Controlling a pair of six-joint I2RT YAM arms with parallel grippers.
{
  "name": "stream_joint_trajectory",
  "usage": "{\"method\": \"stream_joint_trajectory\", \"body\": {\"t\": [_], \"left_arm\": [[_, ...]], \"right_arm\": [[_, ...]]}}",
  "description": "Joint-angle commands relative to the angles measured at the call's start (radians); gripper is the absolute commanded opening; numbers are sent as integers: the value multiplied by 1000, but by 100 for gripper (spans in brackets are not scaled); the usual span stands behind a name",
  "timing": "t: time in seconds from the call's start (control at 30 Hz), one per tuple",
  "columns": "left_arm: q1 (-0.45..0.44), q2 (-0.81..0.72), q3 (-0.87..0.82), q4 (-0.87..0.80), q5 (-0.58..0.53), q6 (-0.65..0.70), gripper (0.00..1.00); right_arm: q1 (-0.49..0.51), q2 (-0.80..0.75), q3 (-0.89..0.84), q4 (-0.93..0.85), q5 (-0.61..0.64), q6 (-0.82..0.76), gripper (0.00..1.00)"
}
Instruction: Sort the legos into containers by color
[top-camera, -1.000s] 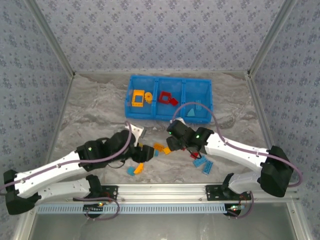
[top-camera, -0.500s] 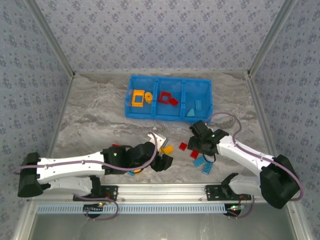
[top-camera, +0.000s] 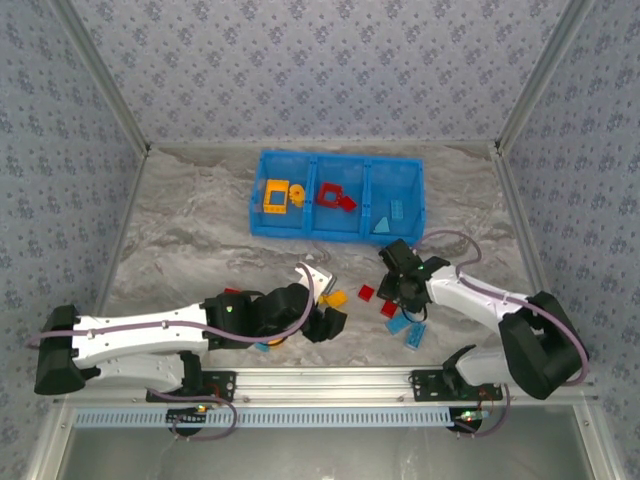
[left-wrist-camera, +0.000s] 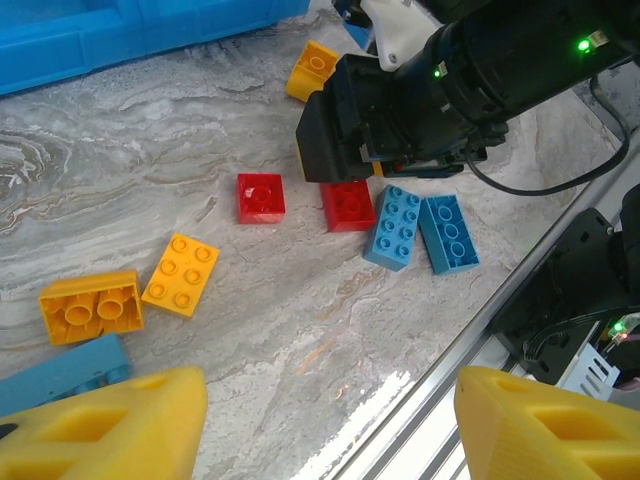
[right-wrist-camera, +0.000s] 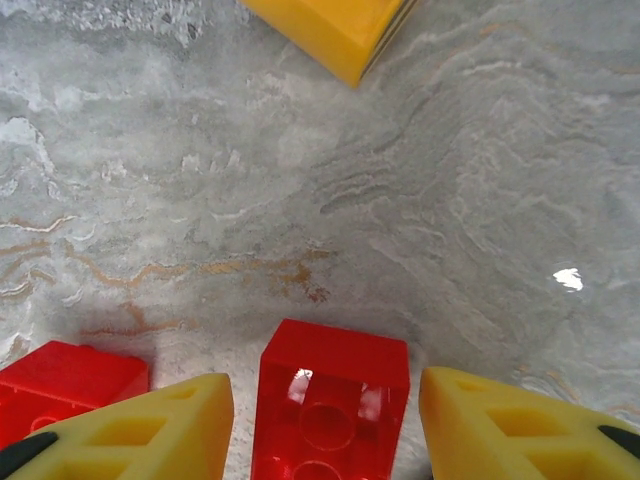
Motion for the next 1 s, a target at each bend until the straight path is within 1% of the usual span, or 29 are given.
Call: {"method": "stream_joint_trajectory", "body": {"t": [0.0, 0.13, 0.2, 0.27, 0.4, 0.5, 0.57, 0.63, 0.7, 0.83, 0.97], "left_arm": [[-10, -25, 29, 17, -29, 16, 67], [-9, -45, 29, 5, -58, 12, 66], [-10, -67, 35, -15, -96, 8, 66], [-10, -91, 46, -41, -135, 11, 67], [-9, -131, 106, -120, -222, 25, 67], [11, -140, 165, -207, -299, 10, 69], [33, -144, 190, -236, -302, 8, 69], [77, -144, 202, -242, -301, 4, 70], [134, -135, 216, -252, -270, -5, 70], [228, -123, 224, -236, -200, -21, 70], [258, -120, 224, -215, -169, -22, 70]], "right_arm": [[-7, 21, -15, 23, -5, 36, 50], [-7, 25, -12, 51, 15, 33, 39], [-9, 26, 3, 52, 28, 21, 32], [0, 16, 37, 23, 60, -3, 28], [75, -29, 168, -80, 207, -96, 26], [145, -9, 315, -132, 293, -191, 27], [165, 52, 417, -138, 305, -257, 27], [165, 139, 523, -144, 296, -313, 27], [155, 243, 650, -146, 281, -357, 27], [118, 460, 840, -131, 237, -433, 26], [83, 608, 964, -77, 182, -485, 26]]}}
